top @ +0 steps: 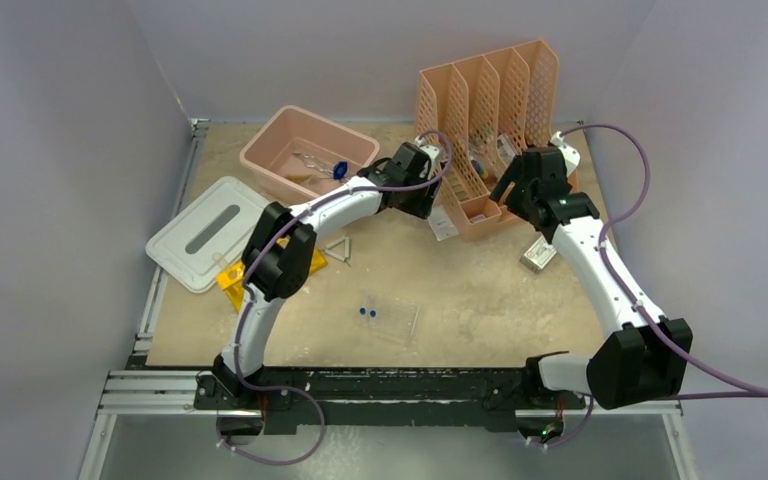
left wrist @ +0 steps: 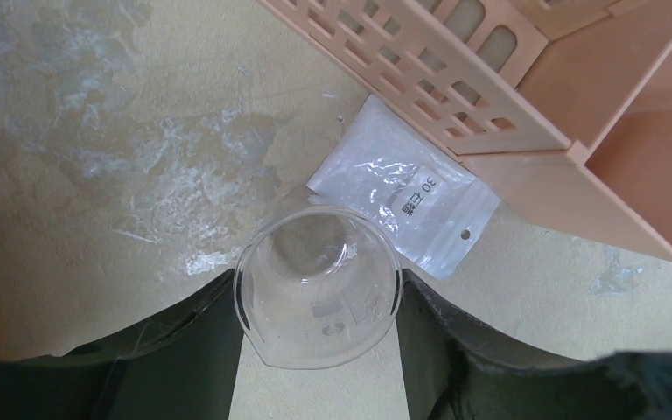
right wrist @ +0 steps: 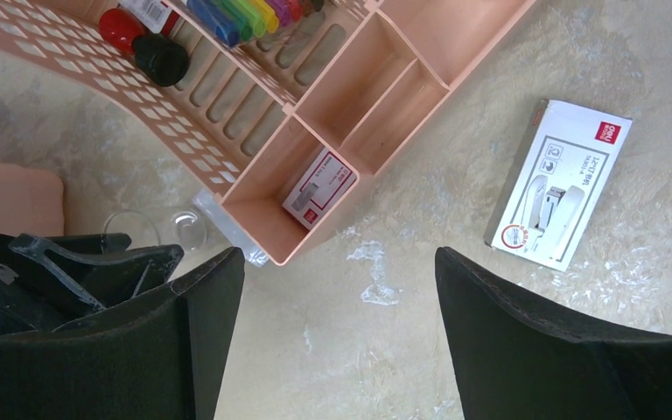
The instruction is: Organize the chemistry lab equipment
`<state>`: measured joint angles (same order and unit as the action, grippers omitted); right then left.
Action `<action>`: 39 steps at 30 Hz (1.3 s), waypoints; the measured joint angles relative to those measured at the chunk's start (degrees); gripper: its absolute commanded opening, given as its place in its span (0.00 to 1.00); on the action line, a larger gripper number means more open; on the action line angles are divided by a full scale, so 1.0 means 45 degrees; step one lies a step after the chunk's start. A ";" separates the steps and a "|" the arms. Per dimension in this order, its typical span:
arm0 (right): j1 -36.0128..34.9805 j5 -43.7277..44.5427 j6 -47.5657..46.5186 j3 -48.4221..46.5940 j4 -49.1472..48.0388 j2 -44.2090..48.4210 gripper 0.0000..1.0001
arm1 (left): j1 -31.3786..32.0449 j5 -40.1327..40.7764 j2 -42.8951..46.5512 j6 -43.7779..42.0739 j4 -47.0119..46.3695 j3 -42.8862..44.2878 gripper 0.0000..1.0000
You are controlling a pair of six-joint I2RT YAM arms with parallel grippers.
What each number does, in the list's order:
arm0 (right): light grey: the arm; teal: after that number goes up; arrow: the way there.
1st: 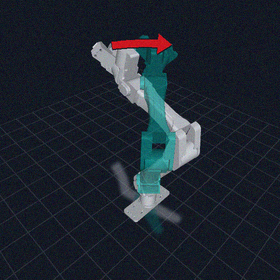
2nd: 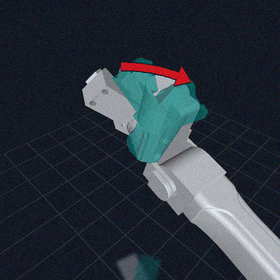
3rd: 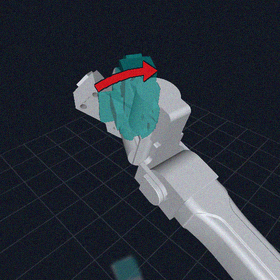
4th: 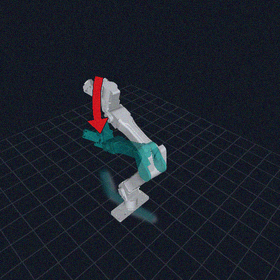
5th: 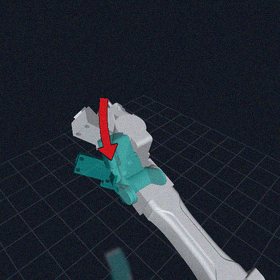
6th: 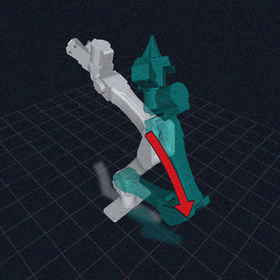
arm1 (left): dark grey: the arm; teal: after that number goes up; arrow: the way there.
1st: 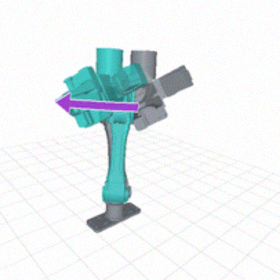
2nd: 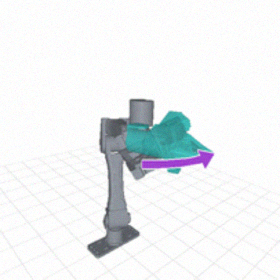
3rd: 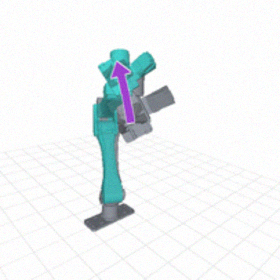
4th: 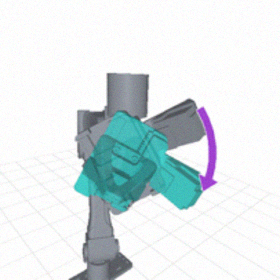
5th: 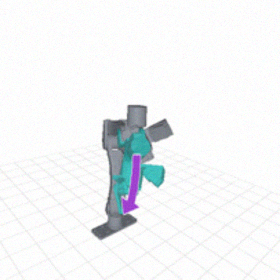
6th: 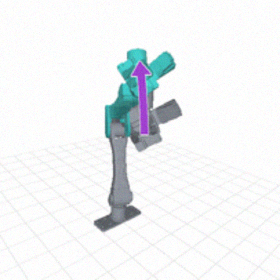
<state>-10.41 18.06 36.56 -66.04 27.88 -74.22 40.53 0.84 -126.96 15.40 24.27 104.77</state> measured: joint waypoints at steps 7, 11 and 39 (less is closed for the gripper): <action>0.0010 -0.0287 -0.0151 0.0131 -0.0238 0.0005 0.80 | 0.0000 -0.0180 0.0078 0.0024 0.0607 0.0525 0.32; 0.0010 -0.0291 -0.0199 0.0131 -0.0272 0.0005 0.80 | -0.0068 -0.0335 0.0500 0.0034 0.1069 0.0529 0.33; 0.0015 -0.0563 -0.0481 0.0131 -0.0374 -0.0369 0.79 | -0.4585 0.0461 0.3313 -0.0369 0.4711 0.0491 0.33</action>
<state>-10.35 15.53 34.39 -65.45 26.20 -75.88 19.90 2.92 -112.05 13.74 45.47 106.98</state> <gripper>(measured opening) 0.792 0.573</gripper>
